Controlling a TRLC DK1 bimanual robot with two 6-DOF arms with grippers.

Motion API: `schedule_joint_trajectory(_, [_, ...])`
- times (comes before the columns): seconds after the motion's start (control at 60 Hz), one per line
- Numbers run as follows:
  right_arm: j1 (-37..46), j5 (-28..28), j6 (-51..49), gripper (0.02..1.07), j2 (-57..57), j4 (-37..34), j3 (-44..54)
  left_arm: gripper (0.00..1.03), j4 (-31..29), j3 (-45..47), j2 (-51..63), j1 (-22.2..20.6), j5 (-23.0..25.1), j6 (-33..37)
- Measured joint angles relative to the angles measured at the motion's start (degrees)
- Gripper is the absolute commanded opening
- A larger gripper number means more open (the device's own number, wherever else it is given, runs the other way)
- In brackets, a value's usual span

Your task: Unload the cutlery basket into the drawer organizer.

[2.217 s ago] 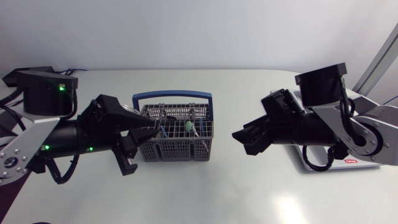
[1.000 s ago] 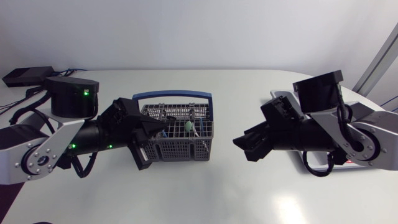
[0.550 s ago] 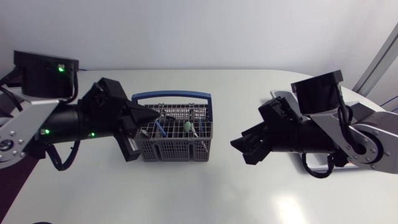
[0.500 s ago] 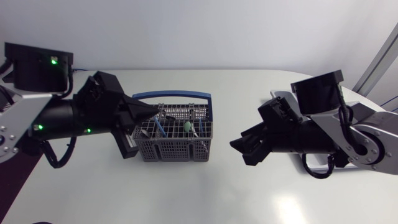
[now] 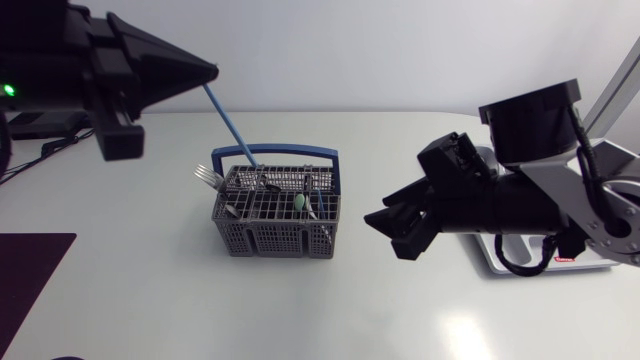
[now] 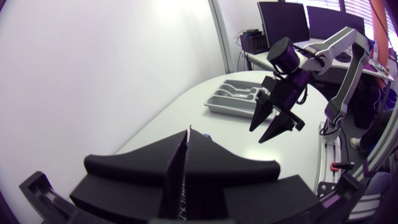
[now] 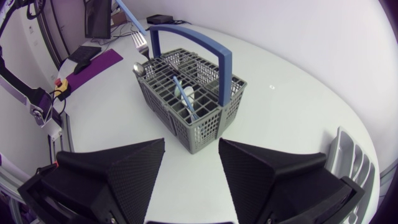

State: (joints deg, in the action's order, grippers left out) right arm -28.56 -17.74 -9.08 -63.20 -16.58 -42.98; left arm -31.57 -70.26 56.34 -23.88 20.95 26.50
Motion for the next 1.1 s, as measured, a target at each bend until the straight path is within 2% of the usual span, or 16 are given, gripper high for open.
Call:
schedule_joint_trajectory(0.217, [-3.8,-2.4,0.0,0.70,0.2,-0.2,-4.0,0.08,-5.7,-3.8,0.3,0.1,5.4,-5.7])
schedule_joint_trajectory(0.467, [-8.0,-5.1,0.0,0.69,-4.0,0.0,-9.9,0.08,-6.2,-1.9,6.1,8.3,19.9,-10.5])
schedule_joint_trajectory(0.6, [-10.0,-5.4,0.0,0.69,-8.0,0.2,-12.9,0.08,-7.1,-1.8,10.5,11.2,26.7,-11.8])
schedule_joint_trajectory(0.917, [-11.9,-7.8,0.0,0.68,-16.9,0.3,-18.9,0.08,-7.2,-1.7,15.6,12.3,32.2,-13.0])
schedule_joint_trajectory(0.967, [-12.3,-8.0,0.0,0.60,-18.1,0.2,-20.4,0.08,-7.2,-1.7,15.9,12.3,32.5,-13.0])
schedule_joint_trajectory(1.1, [-13.1,-8.0,0.0,0.52,-19.6,0.2,-22.4,0.08,-7.1,-1.7,16.4,12.5,32.8,-13.0])
